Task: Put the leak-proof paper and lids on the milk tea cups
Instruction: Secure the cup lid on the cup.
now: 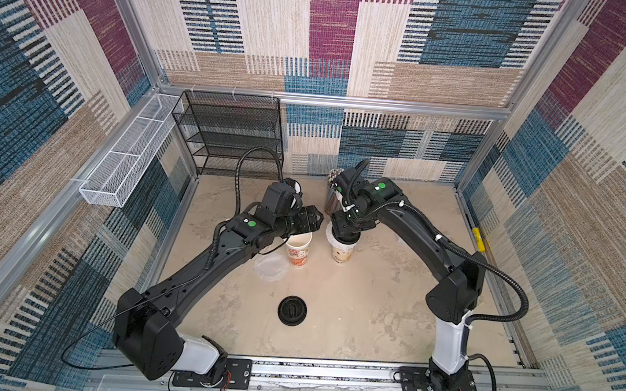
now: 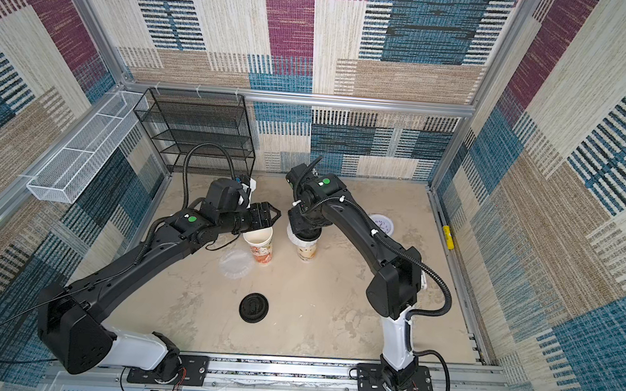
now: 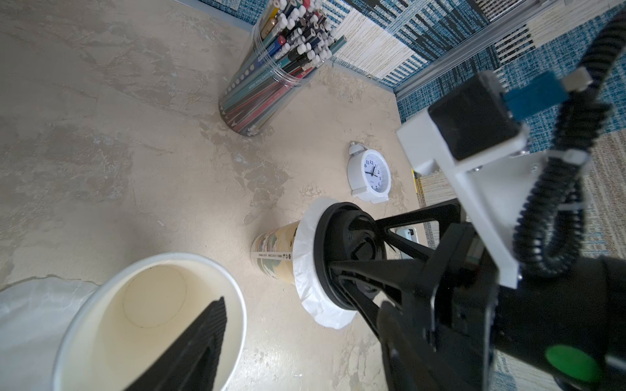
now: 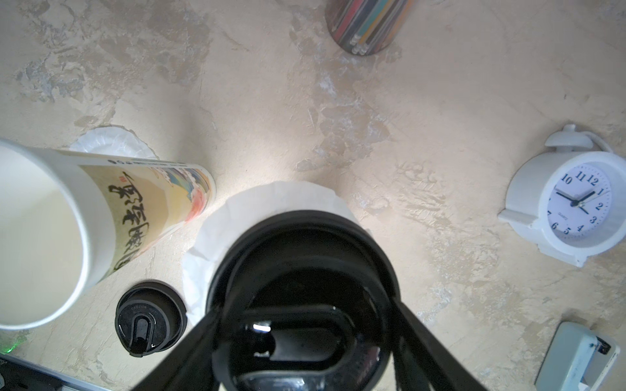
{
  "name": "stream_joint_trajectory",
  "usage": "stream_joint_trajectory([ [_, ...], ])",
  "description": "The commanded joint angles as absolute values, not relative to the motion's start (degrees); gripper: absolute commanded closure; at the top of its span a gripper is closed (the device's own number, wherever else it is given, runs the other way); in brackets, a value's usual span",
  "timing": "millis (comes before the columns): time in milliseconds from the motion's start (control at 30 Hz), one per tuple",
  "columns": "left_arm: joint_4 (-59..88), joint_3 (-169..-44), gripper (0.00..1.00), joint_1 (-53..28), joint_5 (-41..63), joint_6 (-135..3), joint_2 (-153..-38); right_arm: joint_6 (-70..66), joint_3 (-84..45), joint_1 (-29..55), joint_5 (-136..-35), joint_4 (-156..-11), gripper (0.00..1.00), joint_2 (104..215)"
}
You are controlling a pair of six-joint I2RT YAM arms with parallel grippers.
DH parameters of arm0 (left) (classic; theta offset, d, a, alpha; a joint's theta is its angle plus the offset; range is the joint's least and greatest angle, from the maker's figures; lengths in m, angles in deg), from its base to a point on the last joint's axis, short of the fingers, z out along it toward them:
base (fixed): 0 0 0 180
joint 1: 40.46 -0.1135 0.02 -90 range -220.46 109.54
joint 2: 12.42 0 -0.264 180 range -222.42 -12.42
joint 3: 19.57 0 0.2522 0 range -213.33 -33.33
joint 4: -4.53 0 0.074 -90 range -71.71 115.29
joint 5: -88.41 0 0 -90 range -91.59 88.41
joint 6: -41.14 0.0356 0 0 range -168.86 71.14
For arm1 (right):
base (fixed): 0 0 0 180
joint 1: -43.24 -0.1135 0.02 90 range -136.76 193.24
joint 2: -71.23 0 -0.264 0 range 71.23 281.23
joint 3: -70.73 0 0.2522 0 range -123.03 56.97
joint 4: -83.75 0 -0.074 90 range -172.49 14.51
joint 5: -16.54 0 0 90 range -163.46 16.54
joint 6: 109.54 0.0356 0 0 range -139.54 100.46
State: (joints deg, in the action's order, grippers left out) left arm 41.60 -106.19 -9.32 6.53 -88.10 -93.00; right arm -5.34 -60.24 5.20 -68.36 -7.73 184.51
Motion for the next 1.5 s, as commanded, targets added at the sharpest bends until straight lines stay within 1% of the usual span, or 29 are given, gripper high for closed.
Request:
stream_joint_trajectory([
  [0,40.1,-106.2,0.27,-9.4,7.1,-88.5,-92.6,-5.4,-59.3,4.8,-69.9,-6.9,0.26,185.1],
  [433,39.8,-106.1,0.27,-9.7,7.5,-88.8,-92.6,-5.5,-53.7,4.4,-68.6,-7.9,0.26,184.4],
  [667,39.5,-106.2,0.27,-9.8,8.0,-88.9,-92.8,-5.4,-49.8,4.3,-68.8,-8.8,0.29,183.9],
  [1467,38.9,-107.2,0.27,-10.1,10.0,-89.3,-93.6,-3.6,-35.0,4.2,-73.0,-13.1,0.29,179.2],
])
